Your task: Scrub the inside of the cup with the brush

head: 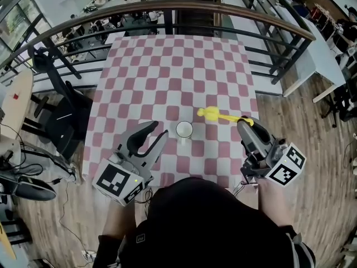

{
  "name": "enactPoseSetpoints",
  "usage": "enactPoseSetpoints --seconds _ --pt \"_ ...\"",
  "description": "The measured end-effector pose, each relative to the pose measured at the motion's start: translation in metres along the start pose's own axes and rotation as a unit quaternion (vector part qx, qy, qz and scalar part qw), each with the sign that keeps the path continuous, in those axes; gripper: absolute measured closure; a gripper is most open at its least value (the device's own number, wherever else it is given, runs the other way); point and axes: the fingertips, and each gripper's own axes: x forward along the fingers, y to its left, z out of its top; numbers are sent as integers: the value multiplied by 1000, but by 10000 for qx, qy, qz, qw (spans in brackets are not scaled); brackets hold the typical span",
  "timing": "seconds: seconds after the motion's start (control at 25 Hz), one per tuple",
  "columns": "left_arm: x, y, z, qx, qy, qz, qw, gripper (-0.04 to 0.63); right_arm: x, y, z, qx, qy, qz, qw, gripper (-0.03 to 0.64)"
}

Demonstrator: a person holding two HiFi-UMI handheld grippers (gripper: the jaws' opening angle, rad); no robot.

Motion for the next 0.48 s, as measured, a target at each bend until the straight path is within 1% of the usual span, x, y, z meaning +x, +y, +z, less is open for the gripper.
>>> enactPoseSetpoints --seconds 0.48 --pt "6 -2 -2 -114 84 -36 9999 476 0 -7 -2 72 79 1 9999 574"
